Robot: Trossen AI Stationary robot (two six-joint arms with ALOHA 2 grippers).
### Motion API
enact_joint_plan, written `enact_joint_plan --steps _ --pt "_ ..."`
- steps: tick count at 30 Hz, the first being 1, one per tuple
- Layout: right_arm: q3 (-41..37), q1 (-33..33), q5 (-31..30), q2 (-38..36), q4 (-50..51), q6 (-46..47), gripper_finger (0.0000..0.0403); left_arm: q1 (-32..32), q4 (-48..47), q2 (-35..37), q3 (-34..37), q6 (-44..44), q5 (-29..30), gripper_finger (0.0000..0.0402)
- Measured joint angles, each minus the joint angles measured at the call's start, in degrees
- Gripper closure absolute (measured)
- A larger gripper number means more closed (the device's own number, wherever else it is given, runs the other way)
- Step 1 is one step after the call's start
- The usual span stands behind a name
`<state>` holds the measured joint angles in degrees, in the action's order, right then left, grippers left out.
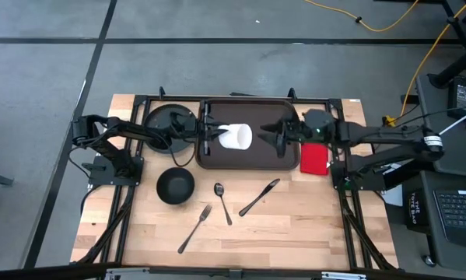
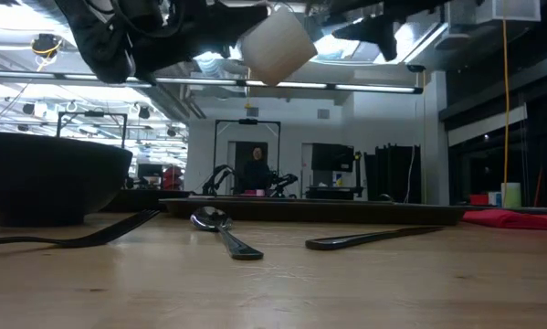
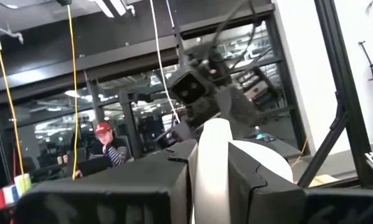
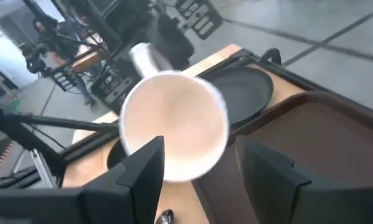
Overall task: Set up tray
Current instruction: Put the white mug on the top left of the brown tray
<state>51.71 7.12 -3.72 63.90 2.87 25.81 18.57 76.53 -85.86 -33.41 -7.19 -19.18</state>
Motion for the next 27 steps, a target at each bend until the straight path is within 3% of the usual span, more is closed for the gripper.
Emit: enact_joint_plan --steps 11,19,27 --pt "1.44 5.39 5.10 8.01 -2.45 2.40 0.0201 -0.16 0.07 0.00 0.00 -0.64 -1.58 0.0359" --pt "1.48 6.22 8.37 8.76 -4.74 2.55 0.0202 -0.09 1.73 0.04 0.00 -1.47 -1.77 0.0362" --pt "1.48 6.22 8.41 8.76 -4.88 2.53 0.0250 -0.09 2.89 0.09 -0.20 -2.15 -1.73 0.0362"
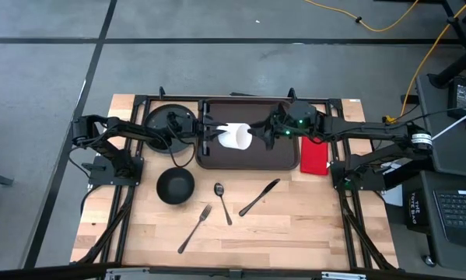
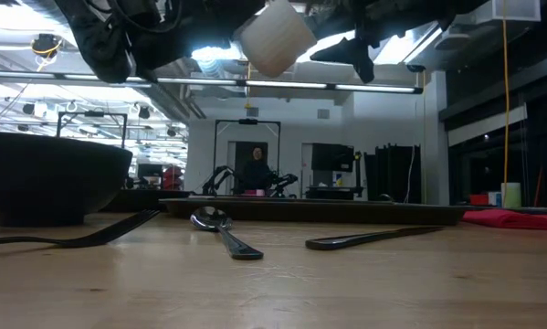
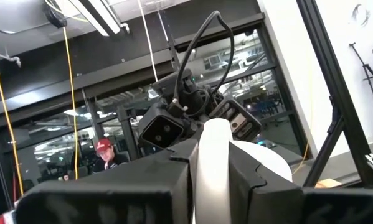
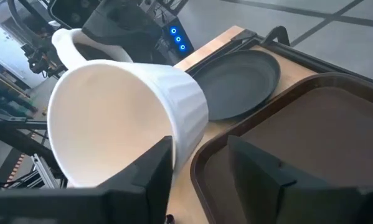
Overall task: Set up tray
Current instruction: Put the white mug on the top left of the brown tray
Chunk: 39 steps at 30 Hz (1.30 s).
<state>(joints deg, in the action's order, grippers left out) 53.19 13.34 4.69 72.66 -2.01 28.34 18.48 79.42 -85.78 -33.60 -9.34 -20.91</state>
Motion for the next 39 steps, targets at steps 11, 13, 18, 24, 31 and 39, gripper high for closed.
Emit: enact_joint_plan --steps 11,13,18,24,31,39 --pt "0.00 0.00 1.31 0.00 -1.01 -0.34 0.0348 0.15 -1.58 0.00 -0.11 -1.80 0.20 0.0361" --pt "0.00 0.00 1.36 0.00 -1.09 -1.01 0.0371 0.15 -1.58 0.00 -0.11 -1.78 0.20 0.0363" --pt "0.00 0.00 0.89 0.00 -1.03 -1.79 0.0389 0.15 -2.07 0.00 -0.11 -1.77 0.42 0.0358" --pt "1.04 0.04 0.67 -0.02 1.27 -3.33 0.0396 0.14 -5.51 0.02 -0.18 -1.36 0.35 0.0349" --pt "8.40 -0.01 -3.01 -0.11 14.93 -7.20 0.0396 0.15 -8.99 0.02 -0.20 -0.42 0.53 0.0353" --pt "14.40 -0.04 -3.33 -0.15 28.07 -8.07 0.0396 0.13 -14.24 -0.03 -0.20 2.14 0.66 0.0348"
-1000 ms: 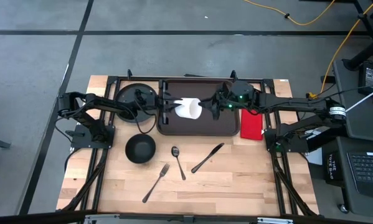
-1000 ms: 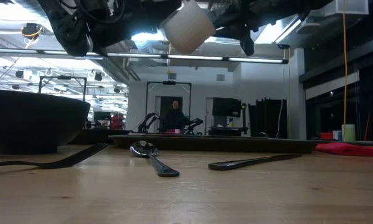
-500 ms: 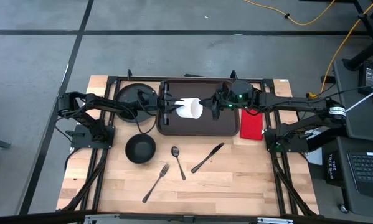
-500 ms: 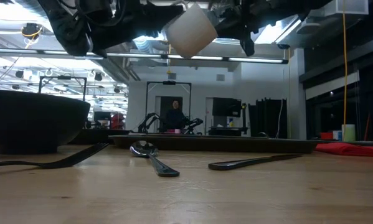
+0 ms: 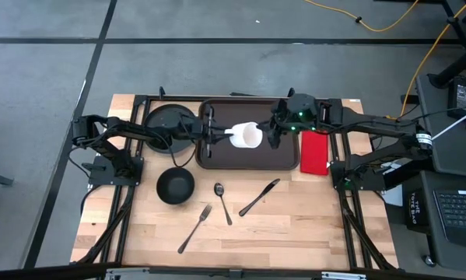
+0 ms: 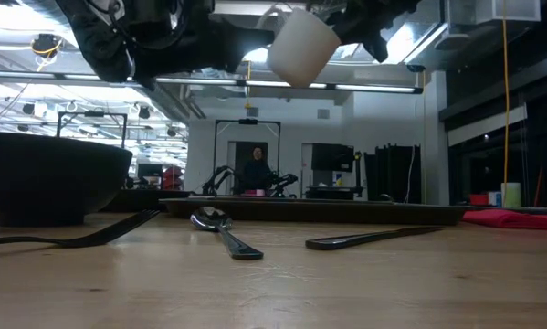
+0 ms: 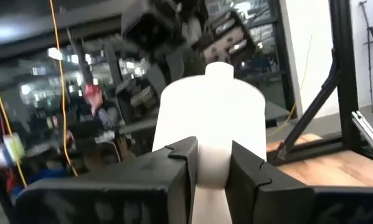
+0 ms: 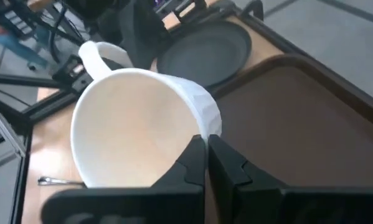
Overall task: Set up tray
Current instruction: Put the white mug on the top left of the brown tray
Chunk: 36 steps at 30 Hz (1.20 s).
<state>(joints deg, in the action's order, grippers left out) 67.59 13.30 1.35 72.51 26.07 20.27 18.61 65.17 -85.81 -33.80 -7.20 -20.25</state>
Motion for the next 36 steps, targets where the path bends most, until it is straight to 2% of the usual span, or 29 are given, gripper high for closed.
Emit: enact_joint_plan --steps 4,7,11,15,19,28,36 --pt "0.20 0.01 -0.06 0.04 2.79 0.06 0.0397 0.00 -4.77 0.25 -1.90 5.09 -0.61 0.0345" --pt "0.20 0.10 -0.84 0.80 5.08 -0.88 0.0397 -0.52 -18.66 1.37 -6.23 3.51 -0.21 0.0339" --pt "0.20 0.36 -1.33 2.13 7.52 -1.31 0.0397 -2.71 -35.76 1.82 -12.22 -1.98 6.73 0.0332" --pt "0.18 0.63 -0.79 2.73 7.87 -2.04 0.0397 -4.67 -44.40 1.89 -15.99 -5.70 10.22 0.0327" --pt "0.18 0.79 -0.40 2.77 7.74 -2.87 0.0397 -5.76 -46.08 1.89 -16.57 -6.25 13.01 0.0327" --pt "0.18 0.76 0.01 2.78 7.76 -2.80 0.0397 -5.77 -47.50 3.41 -16.65 -6.55 13.13 0.0325" --pt "0.18 0.76 -0.03 2.82 7.91 -3.13 0.0397 -5.77 -53.12 6.26 -16.72 -5.51 13.31 0.0328"
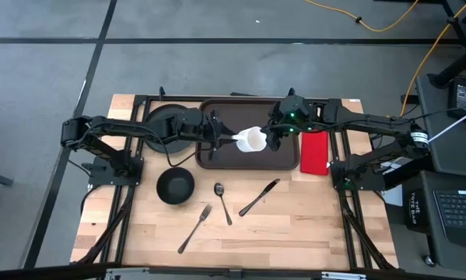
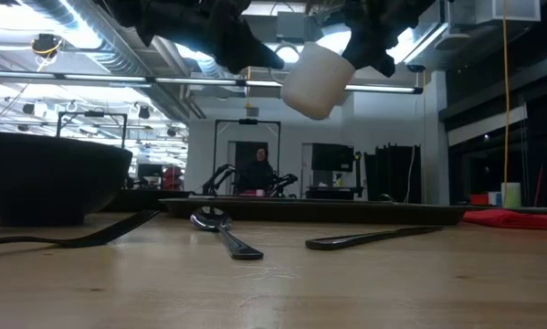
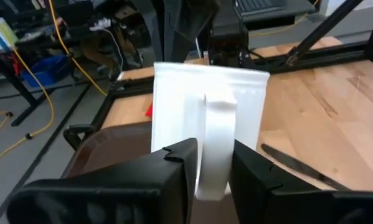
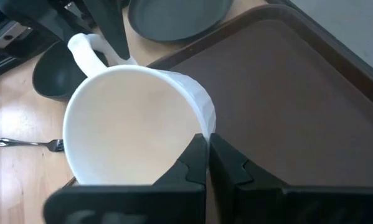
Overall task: Set up tray
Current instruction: Put the white mug on the top left of the brown tray
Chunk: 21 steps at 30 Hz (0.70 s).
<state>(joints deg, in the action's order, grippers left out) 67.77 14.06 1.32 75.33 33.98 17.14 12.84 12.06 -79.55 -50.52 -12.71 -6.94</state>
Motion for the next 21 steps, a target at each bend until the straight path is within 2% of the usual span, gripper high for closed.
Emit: enact_joint_plan --steps 11,17,21 --pt "0.00 0.00 -0.07 0.00 0.09 0.24 0.0397 0.00 -0.12 0.00 0.00 -1.50 0.02 0.0330" --pt "-0.04 0.00 -0.17 0.00 0.09 0.20 0.0397 0.00 -0.17 0.00 0.00 -2.58 -0.02 0.0362" --pt "-0.04 0.00 -0.20 0.00 0.09 0.18 0.0397 0.00 -0.22 0.00 0.00 -2.67 0.00 0.0364"
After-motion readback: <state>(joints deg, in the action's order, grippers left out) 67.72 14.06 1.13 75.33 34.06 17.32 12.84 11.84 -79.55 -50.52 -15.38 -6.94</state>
